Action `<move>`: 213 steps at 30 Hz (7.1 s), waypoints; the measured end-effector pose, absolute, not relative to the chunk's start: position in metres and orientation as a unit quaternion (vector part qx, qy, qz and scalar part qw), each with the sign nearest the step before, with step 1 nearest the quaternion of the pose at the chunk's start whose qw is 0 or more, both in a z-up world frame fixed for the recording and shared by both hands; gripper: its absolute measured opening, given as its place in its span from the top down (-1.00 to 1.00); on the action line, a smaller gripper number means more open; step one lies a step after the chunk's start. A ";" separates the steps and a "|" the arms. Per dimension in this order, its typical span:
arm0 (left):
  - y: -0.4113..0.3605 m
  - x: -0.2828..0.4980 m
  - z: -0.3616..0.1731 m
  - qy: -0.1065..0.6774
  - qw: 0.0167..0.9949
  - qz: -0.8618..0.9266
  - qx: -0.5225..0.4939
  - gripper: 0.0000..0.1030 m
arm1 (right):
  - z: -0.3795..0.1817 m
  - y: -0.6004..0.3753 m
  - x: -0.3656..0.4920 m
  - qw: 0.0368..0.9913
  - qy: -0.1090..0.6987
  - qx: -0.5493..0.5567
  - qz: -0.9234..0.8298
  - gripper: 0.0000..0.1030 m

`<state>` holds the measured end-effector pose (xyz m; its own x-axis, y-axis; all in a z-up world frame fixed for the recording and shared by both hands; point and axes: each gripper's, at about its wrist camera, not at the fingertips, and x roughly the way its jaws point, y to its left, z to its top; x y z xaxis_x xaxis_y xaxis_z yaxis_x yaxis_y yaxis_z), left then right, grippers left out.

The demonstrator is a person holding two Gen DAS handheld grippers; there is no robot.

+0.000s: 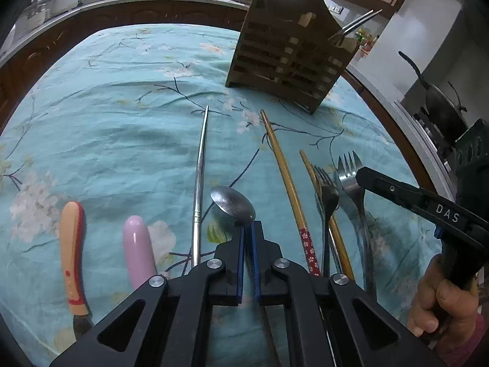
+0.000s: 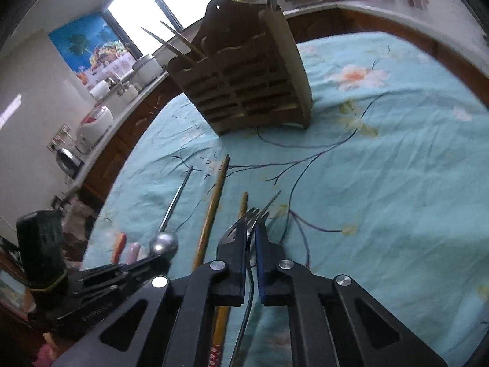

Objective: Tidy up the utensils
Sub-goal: 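Grasp the metal spoon with the left tool while the right tool grasps a metal fork, then lift the held spoon and fork up over the wooden utensil holder, then open both tools to drop the spoon and fork into the holder, then move both open tools back down to the remaining utensils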

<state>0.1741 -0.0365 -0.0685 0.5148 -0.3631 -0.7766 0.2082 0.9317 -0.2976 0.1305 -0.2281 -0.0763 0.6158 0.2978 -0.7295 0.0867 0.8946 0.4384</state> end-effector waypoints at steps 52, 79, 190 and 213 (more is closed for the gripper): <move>0.023 0.132 0.033 0.355 0.911 -0.161 -0.137 0.99 | 0.012 -0.248 0.110 0.918 0.312 0.237 0.057 0.95; 0.010 0.201 0.082 0.270 0.942 -0.169 -0.107 0.99 | 0.059 -0.282 0.158 0.940 0.236 0.240 0.051 0.95; -0.036 0.287 0.010 0.279 0.950 -0.118 -0.077 -0.60 | 0.015 -0.294 0.203 0.949 0.205 0.239 0.036 -0.78; 0.029 0.166 0.006 0.327 0.935 -0.068 -0.117 -0.63 | -0.001 -0.260 0.120 0.927 0.267 0.259 0.054 -0.90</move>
